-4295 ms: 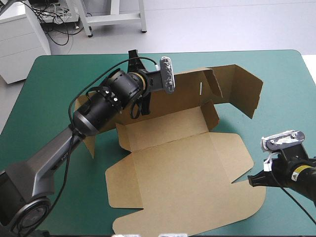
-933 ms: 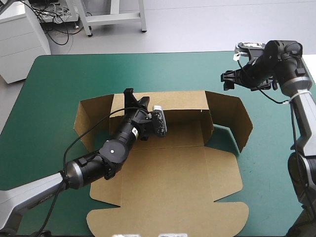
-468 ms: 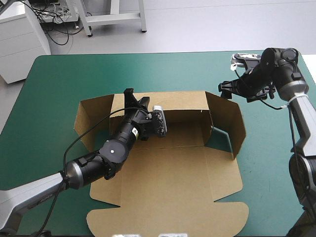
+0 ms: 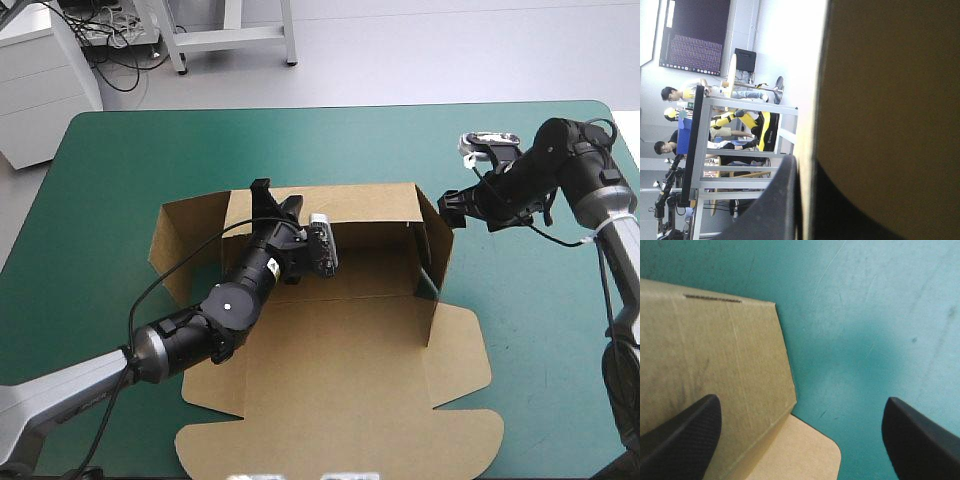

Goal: Fold the box

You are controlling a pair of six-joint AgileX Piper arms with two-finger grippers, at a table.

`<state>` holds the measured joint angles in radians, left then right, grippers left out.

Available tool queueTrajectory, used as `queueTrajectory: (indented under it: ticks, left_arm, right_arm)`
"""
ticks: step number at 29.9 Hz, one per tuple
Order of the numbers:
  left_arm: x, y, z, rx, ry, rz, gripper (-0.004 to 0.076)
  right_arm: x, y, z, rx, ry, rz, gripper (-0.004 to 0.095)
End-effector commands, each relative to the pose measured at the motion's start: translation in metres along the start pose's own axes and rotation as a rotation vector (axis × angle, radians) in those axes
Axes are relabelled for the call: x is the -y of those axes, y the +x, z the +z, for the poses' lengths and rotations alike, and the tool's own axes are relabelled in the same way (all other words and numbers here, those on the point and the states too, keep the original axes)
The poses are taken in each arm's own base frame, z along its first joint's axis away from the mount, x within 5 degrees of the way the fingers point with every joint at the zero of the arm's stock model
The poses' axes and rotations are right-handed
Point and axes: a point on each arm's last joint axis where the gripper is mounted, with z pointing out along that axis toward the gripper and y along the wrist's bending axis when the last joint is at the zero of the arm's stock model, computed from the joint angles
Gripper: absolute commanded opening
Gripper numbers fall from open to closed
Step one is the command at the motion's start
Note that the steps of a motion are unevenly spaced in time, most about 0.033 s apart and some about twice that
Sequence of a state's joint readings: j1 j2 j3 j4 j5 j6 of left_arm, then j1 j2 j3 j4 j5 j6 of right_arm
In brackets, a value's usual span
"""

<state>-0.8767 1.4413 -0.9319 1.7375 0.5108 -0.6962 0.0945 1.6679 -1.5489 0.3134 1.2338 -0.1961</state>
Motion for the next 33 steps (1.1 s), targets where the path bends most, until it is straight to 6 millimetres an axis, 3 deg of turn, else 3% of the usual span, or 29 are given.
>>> queueTrajectory:
  ticks: [1, 11, 18, 33]
  left_arm:
    - [-0.020, -0.005, -0.010, 0.034, -0.080, -0.023, -0.0032]
    - [-0.020, -0.005, -0.010, 0.034, -0.080, -0.023, -0.0032]
    - [-0.020, -0.005, -0.010, 0.032, -0.081, -0.024, -0.0032]
    - [-0.020, -0.005, -0.010, 0.027, -0.081, -0.027, -0.0032]
  right_arm:
    - [-0.007, 0.011, -0.021, 0.068, -0.028, -0.068, 0.0802]
    - [-0.011, 0.042, -0.020, 0.220, -0.014, -0.193, 0.0802]
    - [-0.026, 0.045, -0.013, 0.309, -0.178, -0.276, 0.0802]
    - [-0.033, 0.061, -0.012, 0.156, -0.283, -0.381, 0.0802]
